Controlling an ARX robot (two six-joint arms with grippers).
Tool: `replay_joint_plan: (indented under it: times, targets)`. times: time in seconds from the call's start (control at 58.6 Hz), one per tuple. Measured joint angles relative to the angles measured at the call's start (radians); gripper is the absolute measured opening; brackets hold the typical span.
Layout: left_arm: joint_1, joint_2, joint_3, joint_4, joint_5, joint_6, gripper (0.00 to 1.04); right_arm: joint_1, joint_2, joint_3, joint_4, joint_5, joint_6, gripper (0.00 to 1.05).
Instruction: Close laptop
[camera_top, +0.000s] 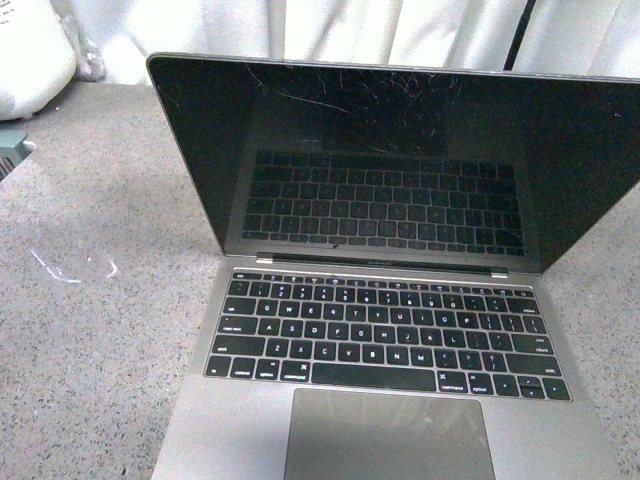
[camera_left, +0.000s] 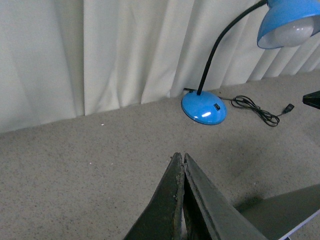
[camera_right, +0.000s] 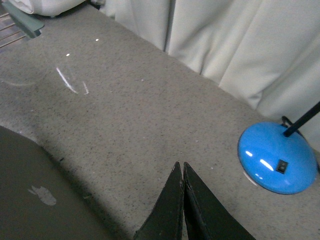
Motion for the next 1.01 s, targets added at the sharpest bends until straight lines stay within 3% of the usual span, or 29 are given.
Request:
replay_joint_plan:
  times: [0.546,1.008]
  targets:
    - [-0.060,0.054,-0.105,-0.013,0.035,0.058,0.04,0.051,0.084,-0.005,0.021,-0.031,0.013,0.01]
    - [-0.102,-0.001,-0.159,-0.044,0.056,0.071,0.04,0.087,-0.003,-0.137,-0.007,-0.044,0.045,0.01]
